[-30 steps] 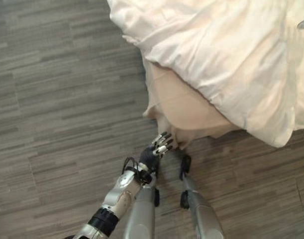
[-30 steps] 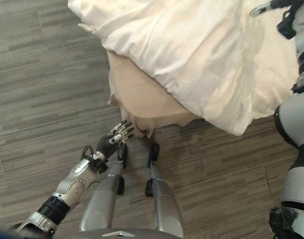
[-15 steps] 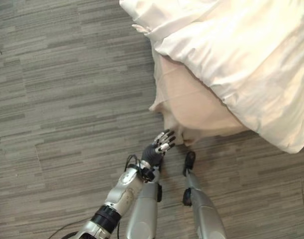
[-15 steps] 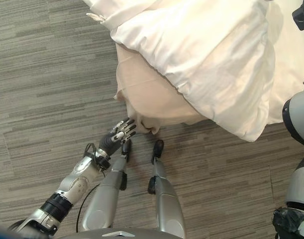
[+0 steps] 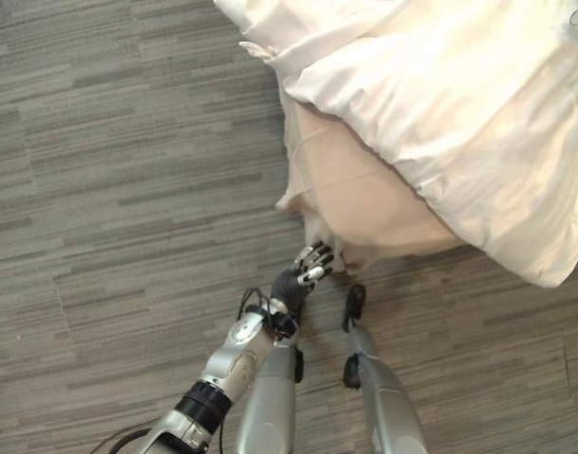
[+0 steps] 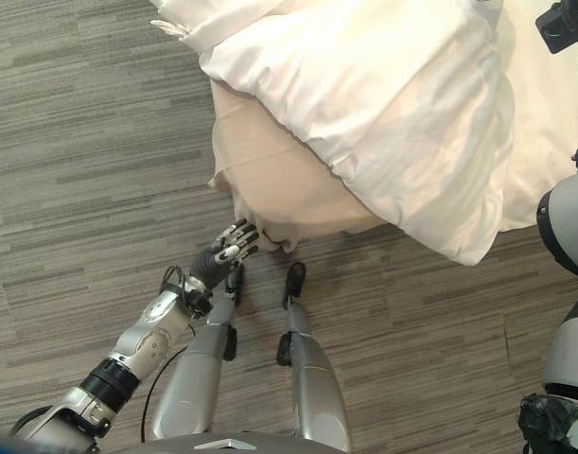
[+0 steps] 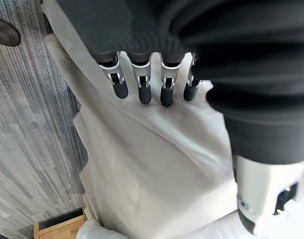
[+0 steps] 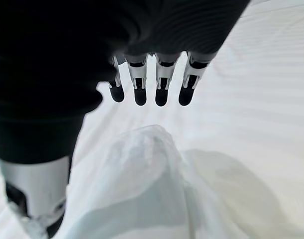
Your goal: Making the bed.
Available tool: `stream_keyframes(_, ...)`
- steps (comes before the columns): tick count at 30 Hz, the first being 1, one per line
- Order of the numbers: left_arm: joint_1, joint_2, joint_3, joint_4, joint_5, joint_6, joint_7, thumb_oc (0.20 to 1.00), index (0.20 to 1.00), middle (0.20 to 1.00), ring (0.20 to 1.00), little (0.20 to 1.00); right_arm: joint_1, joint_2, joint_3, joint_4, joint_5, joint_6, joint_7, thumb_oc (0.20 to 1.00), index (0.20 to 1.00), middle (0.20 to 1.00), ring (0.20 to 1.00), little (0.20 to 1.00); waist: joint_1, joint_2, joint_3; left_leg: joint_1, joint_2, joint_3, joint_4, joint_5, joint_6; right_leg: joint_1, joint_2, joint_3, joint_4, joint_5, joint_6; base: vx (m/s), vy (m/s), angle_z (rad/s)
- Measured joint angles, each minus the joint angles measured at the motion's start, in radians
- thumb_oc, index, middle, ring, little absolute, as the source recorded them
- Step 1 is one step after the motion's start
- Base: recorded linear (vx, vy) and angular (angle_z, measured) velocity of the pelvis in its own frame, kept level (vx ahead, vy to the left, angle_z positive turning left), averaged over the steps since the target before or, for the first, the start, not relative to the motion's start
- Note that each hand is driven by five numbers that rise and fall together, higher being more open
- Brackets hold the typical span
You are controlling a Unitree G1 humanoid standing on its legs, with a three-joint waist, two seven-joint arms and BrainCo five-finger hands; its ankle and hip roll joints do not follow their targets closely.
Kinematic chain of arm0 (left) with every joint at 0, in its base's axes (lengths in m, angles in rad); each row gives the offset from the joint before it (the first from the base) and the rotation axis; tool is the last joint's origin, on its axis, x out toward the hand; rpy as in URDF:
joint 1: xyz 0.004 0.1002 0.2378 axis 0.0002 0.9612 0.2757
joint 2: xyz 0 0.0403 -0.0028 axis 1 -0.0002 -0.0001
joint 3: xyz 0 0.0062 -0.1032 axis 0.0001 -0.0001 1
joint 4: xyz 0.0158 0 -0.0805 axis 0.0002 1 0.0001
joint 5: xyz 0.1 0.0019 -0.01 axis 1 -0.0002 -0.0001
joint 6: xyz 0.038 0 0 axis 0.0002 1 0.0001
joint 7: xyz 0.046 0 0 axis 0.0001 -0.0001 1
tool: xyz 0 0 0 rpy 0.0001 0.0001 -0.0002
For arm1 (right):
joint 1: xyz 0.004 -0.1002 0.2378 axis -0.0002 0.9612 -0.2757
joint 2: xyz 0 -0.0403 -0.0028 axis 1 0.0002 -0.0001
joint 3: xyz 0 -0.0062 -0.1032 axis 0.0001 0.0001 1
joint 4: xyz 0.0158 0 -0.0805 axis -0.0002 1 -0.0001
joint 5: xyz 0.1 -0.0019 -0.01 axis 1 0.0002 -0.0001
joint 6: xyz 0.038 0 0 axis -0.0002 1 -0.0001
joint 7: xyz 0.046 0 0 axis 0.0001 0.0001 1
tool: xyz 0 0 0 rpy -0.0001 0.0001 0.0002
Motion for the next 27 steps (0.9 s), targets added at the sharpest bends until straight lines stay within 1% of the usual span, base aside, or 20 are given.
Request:
stream_keyframes(2,0.0,0.0,0.0,0.007,0.0,0.0,0.0,1.0,1.0,1.0,1.0,1.0,0.014,0.003,0.0,-0.024,0.002,0.0,0.014,1.0,1.0,1.0,1.0,1.0,0.0,-0.004,0.002,0.006,0.001,0.0,0.001,0.0,0.0,0.007,0.001,0.0,0.0,0.0,0.0,0.0,0.0,0.0)
stream_keyframes(6,-0.003,-0.001,-0.003,0.024,0.0,-0.002,0.0,1.0,1.0,1.0,1.0,1.0,0.037,0.028,0.028,-0.088,0.066,0.003,0.043,1.0,1.0,1.0,1.0,1.0,0.0,-0.006,0.003,0.009,0.001,0.002,0.002,0.0,0.0,0.009,0.0,0.001,0.0,0.002,0.001,0.0,0.0,0.0)
stream_keyframes(14,-0.005,0.001,-0.019,0.037,0.0,-0.002,-0.004,1.0,1.0,1.0,1.0,1.0,0.123,0.099,0.042,-0.14,0.065,0.008,0.068,1.0,1.0,1.0,1.0,1.0,0.002,-0.007,0.003,0.016,0.001,0.003,0.005,0.0,-0.001,0.017,0.001,0.007,0.0,0.003,0.001,0.0,0.001,-0.01)
stream_keyframes(16,-0.009,0.001,-0.02,0.047,0.0,0.001,-0.009,1.0,1.0,1.0,1.0,1.0,0.141,0.133,0.061,-0.143,0.06,0.019,0.07,1.0,1.0,1.0,1.0,1.0,0.003,-0.007,0.003,0.029,0.001,0.009,0.003,-0.001,-0.002,0.026,0.002,0.015,0.0,0.003,0.001,0.0,0.005,-0.07)
stream_keyframes(19,-0.01,0.002,-0.02,0.048,-0.001,0.003,-0.015,1.0,1.0,1.0,1.0,1.0,0.159,0.142,0.051,-0.133,0.055,0.022,0.071,1.0,1.0,1.0,1.0,1.0,0.011,-0.007,0.003,0.034,0.002,0.016,0.002,-0.001,-0.002,0.028,0.002,0.02,0.0,0.003,0.0,0.0,0.005,-0.05)
stream_keyframes(22,-0.013,0.002,-0.021,0.05,-0.001,0.005,-0.021,1.0,1.0,1.0,1.0,1.0,0.191,0.144,0.024,-0.109,0.015,0.022,0.07,1.0,1.0,1.0,1.0,1.0,0.028,-0.004,0.001,0.036,0.001,0.024,0.002,-0.001,-0.002,0.026,0.0,0.025,0.0,0.005,-0.002,0.0,0.002,-0.05)
stream_keyframes(24,-0.013,0.002,-0.026,0.05,-0.002,0.005,-0.032,1.0,1.0,1.0,1.0,1.0,0.21,0.155,0.018,-0.093,-0.021,0.025,0.069,1.0,1.0,1.0,1.0,1.0,0.031,-0.002,0.0,0.037,0.0,0.024,0.002,-0.001,-0.002,0.028,-0.001,0.025,0.0,0.004,-0.002,0.0,0.0,0.0)
stream_keyframes(27,-0.006,-0.005,-0.029,0.056,-0.002,0.008,-0.041,1.0,1.0,1.0,1.0,1.0,0.242,0.164,-0.027,-0.093,-0.095,0.026,0.069,1.0,1.0,1.0,1.0,1.0,0.034,0.014,-0.009,0.04,-0.004,0.022,0.002,-0.001,-0.002,0.031,-0.005,0.024,0.0,0.005,-0.002,0.0,0.005,0.01)
